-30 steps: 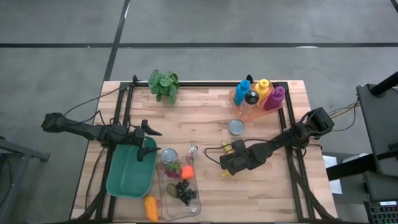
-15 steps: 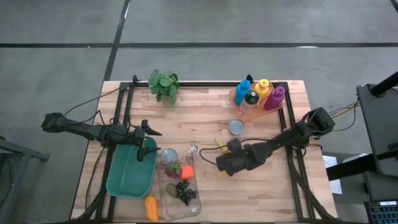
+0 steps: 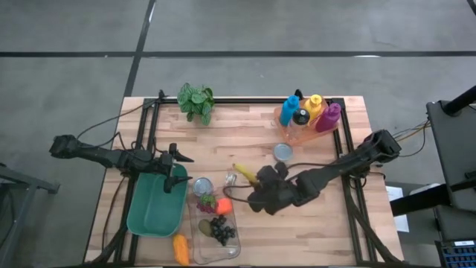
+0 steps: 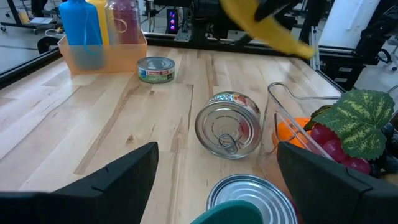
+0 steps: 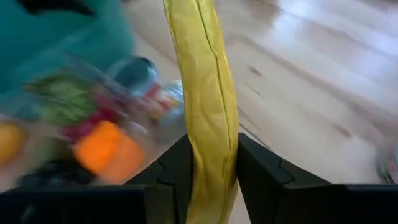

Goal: Pick & Place Food Item
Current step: Put the banana into the transparent bin, then adjust the blue bin

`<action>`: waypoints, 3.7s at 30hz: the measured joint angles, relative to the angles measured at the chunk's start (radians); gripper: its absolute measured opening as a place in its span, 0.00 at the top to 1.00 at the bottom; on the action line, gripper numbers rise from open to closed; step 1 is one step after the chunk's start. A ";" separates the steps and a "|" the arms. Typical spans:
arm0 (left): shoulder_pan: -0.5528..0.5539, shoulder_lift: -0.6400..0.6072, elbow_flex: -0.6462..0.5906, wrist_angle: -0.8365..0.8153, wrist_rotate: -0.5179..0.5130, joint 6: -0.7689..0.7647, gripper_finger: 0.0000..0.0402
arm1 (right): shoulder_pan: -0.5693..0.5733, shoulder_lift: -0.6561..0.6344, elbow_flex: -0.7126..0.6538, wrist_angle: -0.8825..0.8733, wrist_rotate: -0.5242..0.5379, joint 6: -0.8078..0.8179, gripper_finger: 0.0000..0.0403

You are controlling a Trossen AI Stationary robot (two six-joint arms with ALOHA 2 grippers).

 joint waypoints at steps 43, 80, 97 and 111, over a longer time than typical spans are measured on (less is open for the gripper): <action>0.000 0.000 0.000 0.000 0.000 0.000 0.16 | -0.116 0.176 -0.175 1.448 -0.709 -0.709 0.74; 0.000 0.006 0.000 0.000 0.000 0.000 0.16 | -0.129 0.435 0.238 0.685 -0.818 -0.538 0.74; 0.000 0.006 0.000 0.000 0.000 0.000 0.16 | -0.121 0.434 0.276 0.630 -0.734 -0.608 0.68; 0.000 0.006 0.000 0.000 0.000 0.000 0.16 | -0.115 0.434 0.297 0.618 -0.734 -0.619 0.46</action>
